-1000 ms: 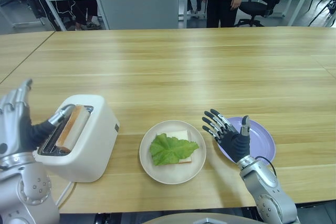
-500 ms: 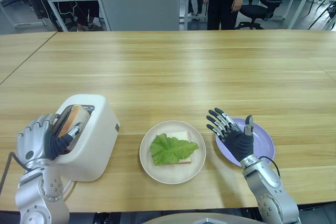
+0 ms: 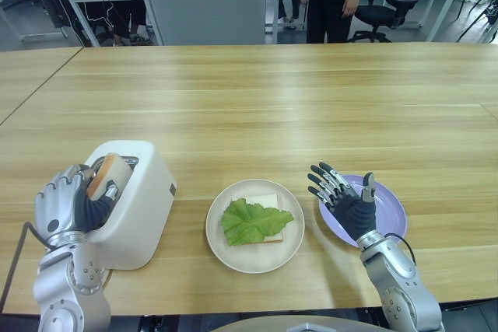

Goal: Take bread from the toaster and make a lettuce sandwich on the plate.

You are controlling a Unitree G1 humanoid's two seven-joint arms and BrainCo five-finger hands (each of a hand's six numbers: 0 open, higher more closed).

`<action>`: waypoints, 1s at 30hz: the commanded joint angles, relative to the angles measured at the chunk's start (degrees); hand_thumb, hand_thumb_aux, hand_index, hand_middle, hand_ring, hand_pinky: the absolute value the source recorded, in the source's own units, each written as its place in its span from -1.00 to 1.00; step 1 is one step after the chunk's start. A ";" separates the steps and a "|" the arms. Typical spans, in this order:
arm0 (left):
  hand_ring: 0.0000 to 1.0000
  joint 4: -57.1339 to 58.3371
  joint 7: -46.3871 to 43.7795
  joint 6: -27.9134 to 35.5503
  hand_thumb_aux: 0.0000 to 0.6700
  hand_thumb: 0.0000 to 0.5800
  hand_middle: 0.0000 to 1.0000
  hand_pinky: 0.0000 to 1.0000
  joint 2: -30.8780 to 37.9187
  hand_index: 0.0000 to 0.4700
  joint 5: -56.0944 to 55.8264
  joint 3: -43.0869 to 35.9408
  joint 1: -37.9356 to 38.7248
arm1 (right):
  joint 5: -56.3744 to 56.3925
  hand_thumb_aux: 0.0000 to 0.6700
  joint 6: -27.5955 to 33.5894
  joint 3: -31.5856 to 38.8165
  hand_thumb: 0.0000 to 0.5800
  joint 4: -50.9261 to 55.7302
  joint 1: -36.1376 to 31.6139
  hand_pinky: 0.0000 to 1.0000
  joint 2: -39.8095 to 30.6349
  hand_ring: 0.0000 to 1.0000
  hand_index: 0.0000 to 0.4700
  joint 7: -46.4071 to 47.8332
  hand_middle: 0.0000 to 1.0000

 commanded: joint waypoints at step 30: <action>1.00 -9.03 10.04 -0.23 1.00 1.00 1.00 1.00 -13.30 0.96 -28.72 1.73 -22.22 | -2.21 -1.00 0.74 -2.06 -1.00 5.39 -4.22 -1.00 1.86 -1.00 -1.00 0.82 -1.00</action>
